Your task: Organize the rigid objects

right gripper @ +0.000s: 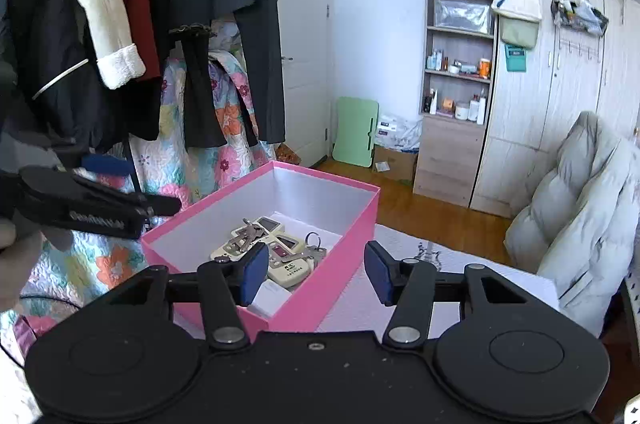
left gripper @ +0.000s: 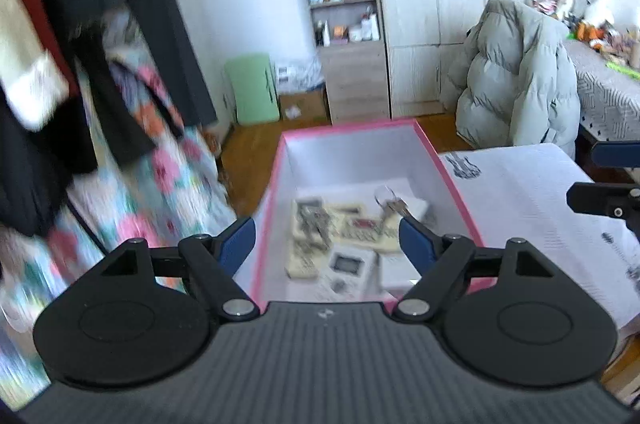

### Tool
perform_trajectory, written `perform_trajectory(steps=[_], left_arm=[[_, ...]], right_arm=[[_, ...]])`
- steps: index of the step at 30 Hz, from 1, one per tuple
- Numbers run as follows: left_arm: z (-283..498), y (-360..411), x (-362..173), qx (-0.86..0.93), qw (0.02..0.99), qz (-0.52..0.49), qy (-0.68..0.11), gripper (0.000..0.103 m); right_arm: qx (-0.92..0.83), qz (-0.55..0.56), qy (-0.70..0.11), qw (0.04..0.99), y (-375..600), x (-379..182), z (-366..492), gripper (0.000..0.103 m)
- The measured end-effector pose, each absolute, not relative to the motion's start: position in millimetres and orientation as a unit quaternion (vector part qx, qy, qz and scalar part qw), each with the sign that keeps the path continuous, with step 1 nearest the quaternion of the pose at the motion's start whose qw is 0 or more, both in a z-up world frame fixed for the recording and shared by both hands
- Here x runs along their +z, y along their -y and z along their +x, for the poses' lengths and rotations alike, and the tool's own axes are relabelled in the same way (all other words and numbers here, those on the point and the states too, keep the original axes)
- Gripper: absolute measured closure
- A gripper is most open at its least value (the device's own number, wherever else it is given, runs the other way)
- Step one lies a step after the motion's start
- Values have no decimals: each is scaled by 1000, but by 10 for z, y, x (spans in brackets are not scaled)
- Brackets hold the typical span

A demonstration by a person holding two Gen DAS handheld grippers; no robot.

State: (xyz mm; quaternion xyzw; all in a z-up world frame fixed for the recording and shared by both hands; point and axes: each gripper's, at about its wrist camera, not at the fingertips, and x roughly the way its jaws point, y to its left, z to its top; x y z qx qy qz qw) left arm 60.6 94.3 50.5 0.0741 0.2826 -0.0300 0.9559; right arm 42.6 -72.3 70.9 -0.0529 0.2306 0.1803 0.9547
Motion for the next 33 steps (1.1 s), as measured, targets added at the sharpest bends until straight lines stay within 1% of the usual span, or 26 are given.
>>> perform_trajectory(steps=[1,3,5,8,9,10,11,12,14,15,17,23,33], left_arm=[[600,-941,468,-27,954,59,-293,19],[593,-936,388,-21,950,36,-310,17],[565,-912,322,-17,948,31,-317,15],[502,-857,263,-4,945,38,-325,9],[478,-834,248,1,944,42,-328,5],[467,-819,246,7,943,45,-329,4],[460,-800,246,13,943,48,-329,4],[443,-783,242,19,943,50,-330,4],[420,-752,248,23,941,49,-334,3],[409,-747,249,23,940,46,-337,3],[390,-742,244,23,939,42,-340,2],[392,-721,228,25,932,40,-359,2],[389,-722,237,22,931,38,-362,2]], right_arm=[[180,-52,-232,955,742,715,409,44],[177,-50,-236,954,784,724,387,44],[173,-47,-240,954,824,723,367,43],[168,-37,-252,952,867,701,363,41],[168,-33,-254,952,879,695,361,37],[168,-27,-255,952,888,685,355,34],[166,-24,-256,952,893,670,351,27],[158,-25,-256,953,889,662,345,17],[135,-30,-246,959,877,649,298,5],[123,-30,-241,962,877,646,276,2],[103,-21,-242,964,897,639,252,0],[101,46,-292,950,1055,610,288,0],[90,5,-313,946,938,552,288,0]])
